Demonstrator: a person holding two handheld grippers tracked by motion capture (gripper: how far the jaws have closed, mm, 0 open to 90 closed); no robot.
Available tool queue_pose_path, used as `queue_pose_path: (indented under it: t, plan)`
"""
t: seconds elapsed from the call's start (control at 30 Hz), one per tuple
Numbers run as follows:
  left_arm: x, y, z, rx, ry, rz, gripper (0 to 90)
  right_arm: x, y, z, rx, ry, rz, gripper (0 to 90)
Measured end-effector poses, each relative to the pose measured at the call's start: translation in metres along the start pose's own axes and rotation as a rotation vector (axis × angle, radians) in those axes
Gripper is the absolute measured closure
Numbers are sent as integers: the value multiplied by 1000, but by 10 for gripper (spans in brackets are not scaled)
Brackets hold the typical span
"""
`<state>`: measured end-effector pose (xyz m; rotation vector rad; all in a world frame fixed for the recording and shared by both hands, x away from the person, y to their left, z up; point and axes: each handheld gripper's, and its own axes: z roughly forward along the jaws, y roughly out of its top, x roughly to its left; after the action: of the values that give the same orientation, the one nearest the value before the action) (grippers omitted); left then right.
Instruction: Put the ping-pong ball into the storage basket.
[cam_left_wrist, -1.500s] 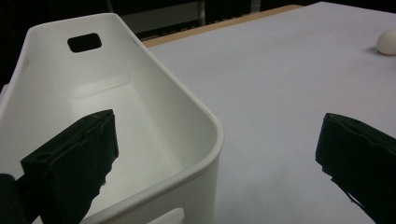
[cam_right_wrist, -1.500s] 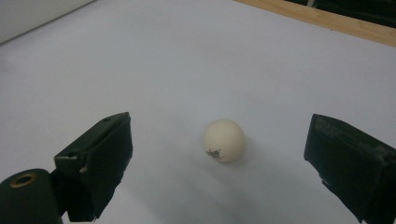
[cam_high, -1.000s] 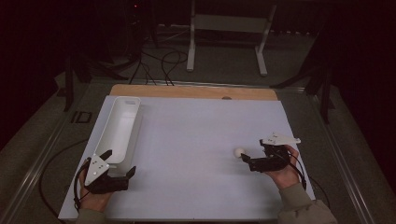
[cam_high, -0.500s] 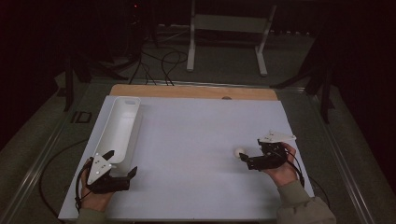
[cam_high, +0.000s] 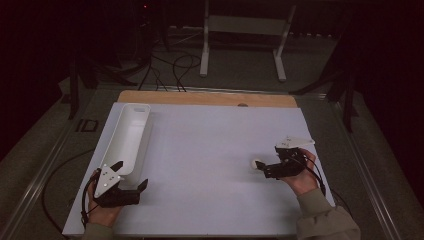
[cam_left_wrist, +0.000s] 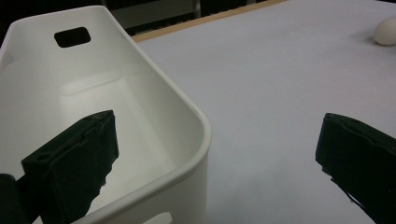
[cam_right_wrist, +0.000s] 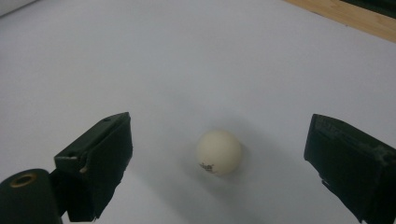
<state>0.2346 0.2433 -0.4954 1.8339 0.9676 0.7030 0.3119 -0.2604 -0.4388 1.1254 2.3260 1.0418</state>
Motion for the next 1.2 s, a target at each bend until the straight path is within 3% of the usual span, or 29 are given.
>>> queue_pose_path:
  t: [0.77, 1.2]
  plan:
    - [-1, 0, 1, -3, -3, 9, 0, -7, 6, 13, 72, 0, -9, 73]
    - [-2, 0, 1, -3, -2, 14, 0, -6, 8, 24, 143, 11, -26, 74]
